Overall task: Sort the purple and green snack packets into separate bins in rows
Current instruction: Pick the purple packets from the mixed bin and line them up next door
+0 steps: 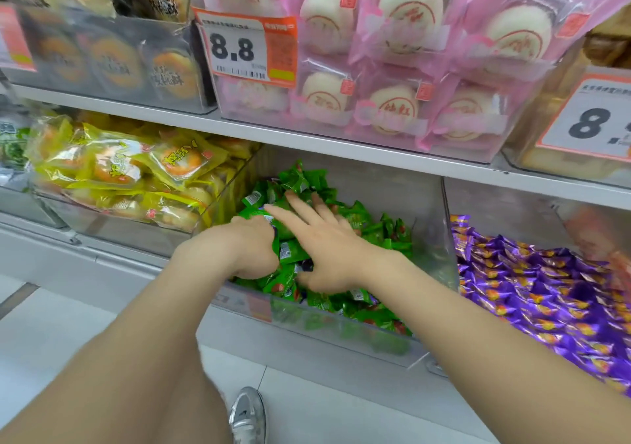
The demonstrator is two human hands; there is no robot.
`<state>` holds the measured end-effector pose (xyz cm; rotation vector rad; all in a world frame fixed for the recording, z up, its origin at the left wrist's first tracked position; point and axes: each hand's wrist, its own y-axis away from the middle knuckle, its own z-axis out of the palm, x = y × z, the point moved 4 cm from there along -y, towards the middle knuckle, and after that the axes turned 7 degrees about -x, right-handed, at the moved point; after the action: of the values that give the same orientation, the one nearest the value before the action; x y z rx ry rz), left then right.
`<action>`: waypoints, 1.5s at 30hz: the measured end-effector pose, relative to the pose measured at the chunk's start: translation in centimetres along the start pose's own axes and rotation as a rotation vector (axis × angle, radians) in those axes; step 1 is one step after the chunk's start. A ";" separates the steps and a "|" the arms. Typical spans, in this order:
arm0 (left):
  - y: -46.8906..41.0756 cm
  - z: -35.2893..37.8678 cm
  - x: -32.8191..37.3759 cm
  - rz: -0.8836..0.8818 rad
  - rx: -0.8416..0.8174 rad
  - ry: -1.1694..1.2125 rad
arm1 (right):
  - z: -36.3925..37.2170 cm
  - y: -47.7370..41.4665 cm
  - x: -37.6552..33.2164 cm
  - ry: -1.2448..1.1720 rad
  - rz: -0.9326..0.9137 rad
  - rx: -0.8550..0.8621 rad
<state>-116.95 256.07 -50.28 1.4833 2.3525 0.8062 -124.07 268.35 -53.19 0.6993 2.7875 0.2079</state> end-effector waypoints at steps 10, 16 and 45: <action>-1.6 -0.5 -1.1 0.419 0.025 0.134 | -2.3 -0.4 3.9 0.102 0.203 0.118; -3.2 -1.7 -1.7 0.473 0.186 0.223 | -4.6 4.2 4.1 0.214 0.458 0.000; -2.5 -1.0 -0.6 0.528 0.229 0.108 | -4.6 5.1 3.5 -0.411 0.196 0.380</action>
<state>-119.00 254.36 -50.94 2.2649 2.2059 0.7567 -126.11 274.13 -48.54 0.9761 2.3795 -0.3985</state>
